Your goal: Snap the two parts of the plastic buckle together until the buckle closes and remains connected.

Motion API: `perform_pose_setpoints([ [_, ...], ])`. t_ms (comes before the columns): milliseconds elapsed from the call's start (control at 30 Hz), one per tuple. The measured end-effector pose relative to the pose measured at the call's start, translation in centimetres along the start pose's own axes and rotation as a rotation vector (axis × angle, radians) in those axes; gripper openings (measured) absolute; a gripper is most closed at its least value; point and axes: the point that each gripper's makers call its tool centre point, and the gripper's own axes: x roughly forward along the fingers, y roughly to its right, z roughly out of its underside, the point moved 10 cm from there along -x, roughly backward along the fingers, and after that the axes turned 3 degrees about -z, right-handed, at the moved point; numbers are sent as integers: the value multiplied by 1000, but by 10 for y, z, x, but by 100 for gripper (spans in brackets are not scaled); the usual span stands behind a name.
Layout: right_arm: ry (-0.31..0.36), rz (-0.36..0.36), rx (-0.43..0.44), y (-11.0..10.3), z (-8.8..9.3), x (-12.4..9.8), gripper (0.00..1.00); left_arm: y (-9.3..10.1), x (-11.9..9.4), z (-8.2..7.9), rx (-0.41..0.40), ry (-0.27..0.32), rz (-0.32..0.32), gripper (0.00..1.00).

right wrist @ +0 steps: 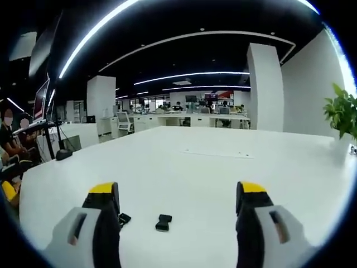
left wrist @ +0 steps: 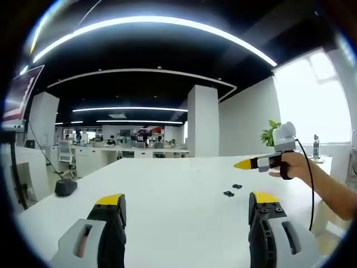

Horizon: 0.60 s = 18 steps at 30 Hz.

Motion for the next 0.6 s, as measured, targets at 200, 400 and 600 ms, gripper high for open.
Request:
perform_pose_setpoints([
  [200,-9,7,-10,-2,2,1,83,0,-1,0,0,1,1,92],
  [400,-14,7,-22,-4,3,6,81,-2,-2,0,-2,4,-4,92],
  [600,-49,-23,-21,-5,11,12,80,-2,-2,1,-1,0,-5,92],
])
